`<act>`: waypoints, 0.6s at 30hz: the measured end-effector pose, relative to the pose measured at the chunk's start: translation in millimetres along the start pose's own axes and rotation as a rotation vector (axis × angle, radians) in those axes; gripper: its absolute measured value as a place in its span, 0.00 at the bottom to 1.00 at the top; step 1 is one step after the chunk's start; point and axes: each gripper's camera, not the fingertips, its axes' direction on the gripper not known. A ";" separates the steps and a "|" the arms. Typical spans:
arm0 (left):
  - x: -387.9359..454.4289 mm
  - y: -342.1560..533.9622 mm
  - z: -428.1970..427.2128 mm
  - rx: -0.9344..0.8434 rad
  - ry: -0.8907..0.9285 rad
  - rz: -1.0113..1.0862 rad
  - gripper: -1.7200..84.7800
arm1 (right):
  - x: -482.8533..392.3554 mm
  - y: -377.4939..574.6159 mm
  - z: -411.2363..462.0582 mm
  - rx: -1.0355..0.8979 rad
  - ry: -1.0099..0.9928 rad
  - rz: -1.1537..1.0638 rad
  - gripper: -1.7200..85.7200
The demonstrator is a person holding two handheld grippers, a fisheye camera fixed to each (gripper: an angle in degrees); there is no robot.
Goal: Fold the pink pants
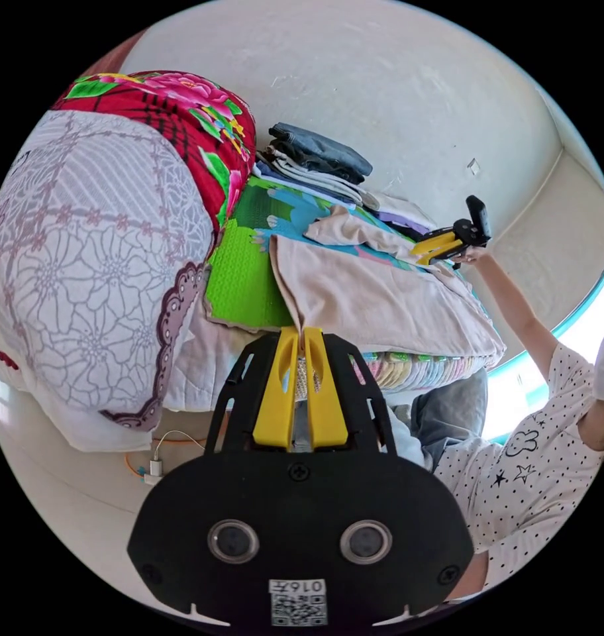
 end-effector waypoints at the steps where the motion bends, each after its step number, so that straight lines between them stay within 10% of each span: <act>1: -1.1 2.4 0.5 0.007 0.006 -0.005 0.01 | 1.9 13.1 6.7 -0.035 -0.011 -0.015 0.10; 18: 6.6 19.5 -6.0 0.030 0.010 -0.015 0.01 | 54.3 49.9 78.9 -0.064 0.021 -0.083 0.09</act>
